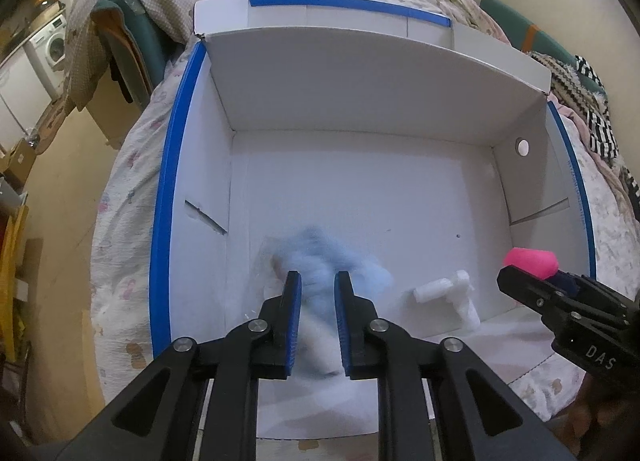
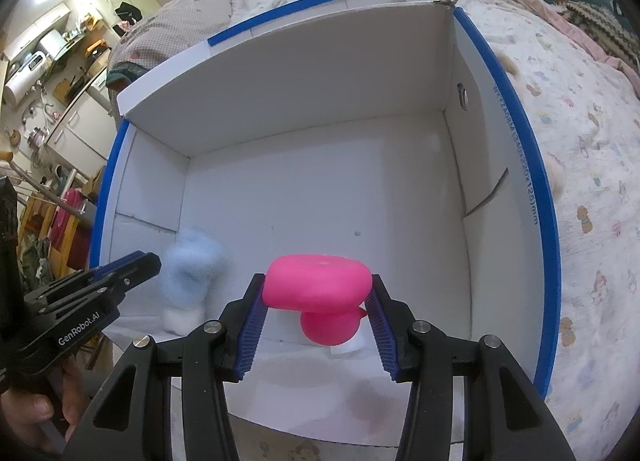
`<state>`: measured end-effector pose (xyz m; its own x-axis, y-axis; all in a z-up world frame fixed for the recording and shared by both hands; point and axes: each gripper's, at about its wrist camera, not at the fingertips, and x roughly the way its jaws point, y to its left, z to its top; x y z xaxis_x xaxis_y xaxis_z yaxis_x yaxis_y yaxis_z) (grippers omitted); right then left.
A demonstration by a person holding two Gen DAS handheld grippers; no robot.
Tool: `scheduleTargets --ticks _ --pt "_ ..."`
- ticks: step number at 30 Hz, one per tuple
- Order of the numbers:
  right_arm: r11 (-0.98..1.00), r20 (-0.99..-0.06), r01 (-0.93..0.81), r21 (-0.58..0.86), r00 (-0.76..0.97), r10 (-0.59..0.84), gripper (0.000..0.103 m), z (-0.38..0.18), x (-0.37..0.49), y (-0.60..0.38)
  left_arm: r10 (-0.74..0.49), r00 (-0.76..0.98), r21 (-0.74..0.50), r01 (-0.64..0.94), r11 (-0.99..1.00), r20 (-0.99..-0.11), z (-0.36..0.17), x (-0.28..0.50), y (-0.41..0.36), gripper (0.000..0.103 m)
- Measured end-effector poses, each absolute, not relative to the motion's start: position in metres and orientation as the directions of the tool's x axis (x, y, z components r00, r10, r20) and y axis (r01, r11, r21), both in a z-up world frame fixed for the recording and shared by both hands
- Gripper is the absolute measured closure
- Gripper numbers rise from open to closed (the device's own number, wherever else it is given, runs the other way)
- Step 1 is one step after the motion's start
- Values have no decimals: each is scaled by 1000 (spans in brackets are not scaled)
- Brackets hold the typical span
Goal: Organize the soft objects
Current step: 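Open the left tool to drop the scrunchie while the right tool releases the pink toy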
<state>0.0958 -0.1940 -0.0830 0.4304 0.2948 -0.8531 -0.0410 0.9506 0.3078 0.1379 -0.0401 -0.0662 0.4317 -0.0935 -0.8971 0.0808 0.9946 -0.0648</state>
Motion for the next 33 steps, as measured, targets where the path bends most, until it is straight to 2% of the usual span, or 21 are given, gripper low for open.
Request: scheduleTargets --ticks 4,7,10,12,14,16,20,33 --pt "949 -847 -43 313 439 299 51 -82 96 -194 -85 432 -55 82 995 -898 -66 138 -41 86" --pt "947 -843 -43 320 444 305 46 -81 96 -195 -72 440 -41 80 996 -895 -65 137 -41 79" --pt "944 -838 -44 326 449 310 46 -80 95 -195 -67 450 -37 75 997 -891 -63 137 -40 66" --pt "942 -834 -43 333 452 316 37 -79 95 -196 -60 459 -30 72 997 -886 -62 136 -40 50" --pt "939 -827 -44 340 462 321 30 -77 94 -197 -55 472 -24 70 997 -880 -59 136 -39 45" --pt "936 -817 -45 350 474 329 27 -75 94 -197 -58 479 -27 72 997 -876 -56 136 -39 44" --pt "937 -804 -45 346 500 321 0 -69 92 -199 -27 486 6 66 998 -873 -56 136 -41 44" --pt "945 -784 -43 323 547 293 0 -61 90 -202 -28 525 3 59 998 -851 -42 132 -42 43"
